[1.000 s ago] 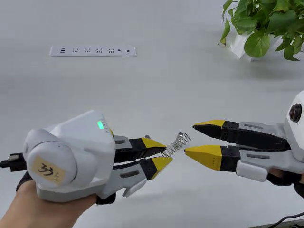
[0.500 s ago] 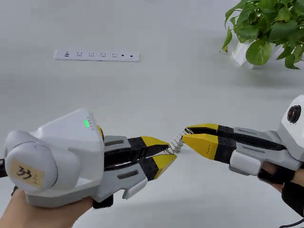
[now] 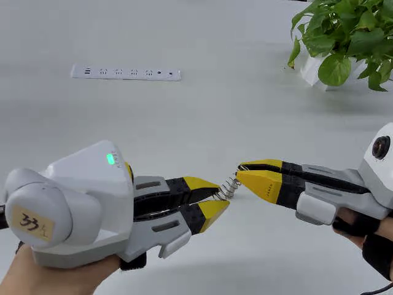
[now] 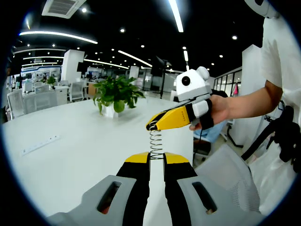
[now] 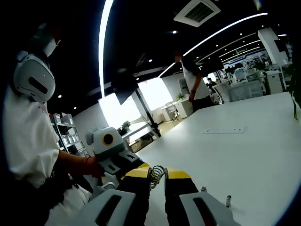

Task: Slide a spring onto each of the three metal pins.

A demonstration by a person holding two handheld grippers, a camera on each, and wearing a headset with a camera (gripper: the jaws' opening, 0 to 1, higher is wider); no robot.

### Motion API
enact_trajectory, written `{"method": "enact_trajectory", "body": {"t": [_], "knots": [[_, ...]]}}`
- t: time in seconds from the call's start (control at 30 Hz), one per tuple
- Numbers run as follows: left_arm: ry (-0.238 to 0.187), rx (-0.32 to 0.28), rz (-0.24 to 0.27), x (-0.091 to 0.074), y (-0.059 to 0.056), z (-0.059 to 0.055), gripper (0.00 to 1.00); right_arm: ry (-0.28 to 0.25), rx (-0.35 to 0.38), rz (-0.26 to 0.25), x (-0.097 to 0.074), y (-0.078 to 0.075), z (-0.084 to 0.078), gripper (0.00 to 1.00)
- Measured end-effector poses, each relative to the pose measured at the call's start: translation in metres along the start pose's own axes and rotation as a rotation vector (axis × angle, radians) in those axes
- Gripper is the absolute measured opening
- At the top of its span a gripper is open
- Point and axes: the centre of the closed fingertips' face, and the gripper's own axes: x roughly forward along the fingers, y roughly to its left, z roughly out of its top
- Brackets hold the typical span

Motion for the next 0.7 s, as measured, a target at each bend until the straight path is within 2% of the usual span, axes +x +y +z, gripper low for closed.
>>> {"method": "enact_trajectory", "body": {"t": [0.7], "knots": [[0.008, -0.026, -0.032, 0.002, -0.007, -0.005, 0.07, 0.087, -0.135, 0.034, 0.008, 0.017, -0.001, 0.07]]}}
